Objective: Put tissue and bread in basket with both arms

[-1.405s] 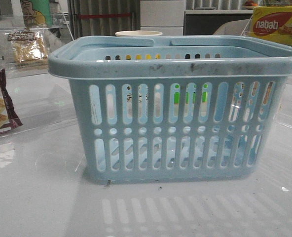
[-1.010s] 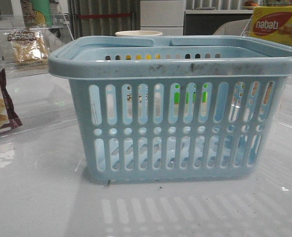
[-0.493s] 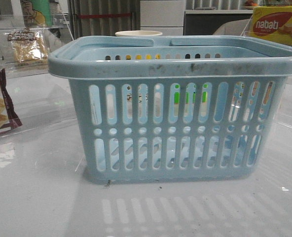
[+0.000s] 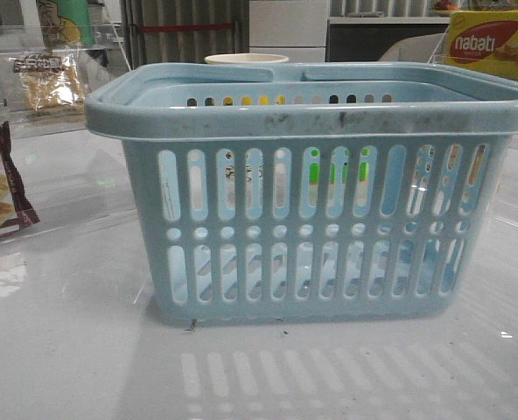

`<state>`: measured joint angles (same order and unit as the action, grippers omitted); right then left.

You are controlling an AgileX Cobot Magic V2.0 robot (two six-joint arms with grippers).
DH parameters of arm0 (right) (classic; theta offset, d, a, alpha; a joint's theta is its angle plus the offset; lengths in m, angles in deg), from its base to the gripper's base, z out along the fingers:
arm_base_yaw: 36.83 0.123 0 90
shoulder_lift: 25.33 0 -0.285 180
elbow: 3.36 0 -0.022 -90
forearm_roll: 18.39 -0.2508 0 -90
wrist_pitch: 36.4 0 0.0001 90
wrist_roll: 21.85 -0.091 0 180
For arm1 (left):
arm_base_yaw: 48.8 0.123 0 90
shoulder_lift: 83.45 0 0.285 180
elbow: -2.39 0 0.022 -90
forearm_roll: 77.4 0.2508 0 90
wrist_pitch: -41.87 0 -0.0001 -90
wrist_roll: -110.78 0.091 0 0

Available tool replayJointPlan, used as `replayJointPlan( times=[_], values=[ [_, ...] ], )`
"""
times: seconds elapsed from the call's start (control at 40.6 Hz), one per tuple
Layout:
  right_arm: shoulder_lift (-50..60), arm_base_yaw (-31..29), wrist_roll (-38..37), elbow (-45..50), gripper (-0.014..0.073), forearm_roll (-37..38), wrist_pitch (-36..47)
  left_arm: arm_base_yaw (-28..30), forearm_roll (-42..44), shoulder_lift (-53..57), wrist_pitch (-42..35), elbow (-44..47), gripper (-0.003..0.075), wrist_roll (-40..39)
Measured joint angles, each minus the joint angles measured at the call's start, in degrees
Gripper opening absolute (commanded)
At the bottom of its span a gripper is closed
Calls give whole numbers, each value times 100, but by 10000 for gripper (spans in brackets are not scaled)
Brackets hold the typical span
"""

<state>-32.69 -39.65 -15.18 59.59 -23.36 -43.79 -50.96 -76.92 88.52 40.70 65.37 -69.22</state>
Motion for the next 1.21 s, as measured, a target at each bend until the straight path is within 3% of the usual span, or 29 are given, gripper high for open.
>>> replayJointPlan(
  times=[0.419,0.739,1.01,1.084,1.208],
  values=[
    [-1782,0,0,-2479,57,0,-1859,0,0,-1984,2650,-2786,91,0],
    [-3150,0,0,-2631,57,0,-3068,0,0,-3146,3961,-2909,91,0],
    [-4162,0,-10,-2631,62,0,-3409,0,0,-3889,4068,-2909,96,45],
    [-4418,0,-10,-2631,117,0,-3425,0,0,-4070,4068,-2909,151,138],
    [-4731,0,-10,-2631,346,0,-3428,0,0,-4276,4068,-2909,358,218]
  ],
)
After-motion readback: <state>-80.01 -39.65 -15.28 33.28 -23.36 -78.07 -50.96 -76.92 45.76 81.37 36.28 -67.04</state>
